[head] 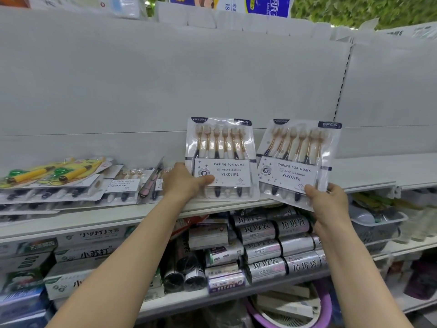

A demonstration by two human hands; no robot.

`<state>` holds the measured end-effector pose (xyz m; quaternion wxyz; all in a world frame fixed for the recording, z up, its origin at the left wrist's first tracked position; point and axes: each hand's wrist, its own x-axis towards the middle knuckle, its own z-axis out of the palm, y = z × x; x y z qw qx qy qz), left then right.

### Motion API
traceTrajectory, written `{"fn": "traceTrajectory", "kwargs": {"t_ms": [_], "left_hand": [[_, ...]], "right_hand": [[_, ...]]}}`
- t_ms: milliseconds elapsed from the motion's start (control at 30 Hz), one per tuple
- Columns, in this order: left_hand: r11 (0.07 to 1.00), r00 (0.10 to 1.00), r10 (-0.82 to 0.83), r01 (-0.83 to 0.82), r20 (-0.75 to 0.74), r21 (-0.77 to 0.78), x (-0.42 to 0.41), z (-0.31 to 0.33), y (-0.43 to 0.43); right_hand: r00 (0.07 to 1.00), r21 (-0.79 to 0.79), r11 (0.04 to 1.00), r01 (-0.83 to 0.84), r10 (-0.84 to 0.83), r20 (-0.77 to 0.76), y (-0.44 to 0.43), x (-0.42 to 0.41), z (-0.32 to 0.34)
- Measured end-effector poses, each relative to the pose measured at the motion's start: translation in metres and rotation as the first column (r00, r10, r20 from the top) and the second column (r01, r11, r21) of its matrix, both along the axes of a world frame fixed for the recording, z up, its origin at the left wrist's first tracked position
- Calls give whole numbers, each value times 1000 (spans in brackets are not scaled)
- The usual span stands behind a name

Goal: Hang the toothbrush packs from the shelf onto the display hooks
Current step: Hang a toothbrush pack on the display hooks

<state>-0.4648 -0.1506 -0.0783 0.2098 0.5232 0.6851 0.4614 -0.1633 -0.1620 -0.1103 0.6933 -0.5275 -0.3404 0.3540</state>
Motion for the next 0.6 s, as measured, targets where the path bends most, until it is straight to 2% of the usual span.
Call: {"fn": "traceTrajectory", "kwargs": {"t_ms": [133,267,433,600], "left_hand": [[993,943,-69,32,327,116,2,2,-16],[984,806,-92,-16,585,177,-10,-2,-39],[968,692,-107,-91,714,234,-62,-9,-87],[944,688,-87,-174,720,280,-135,-19,-158]], "right_hand": [[999,111,993,27,-25,-25,-7,-6,5],[998,207,977,45,-38,-41,-19,-22,9],[998,296,955,21,0,-69,-44,-61,23],[993,367,927,-78,105,-55,-83,-133,27]]}}
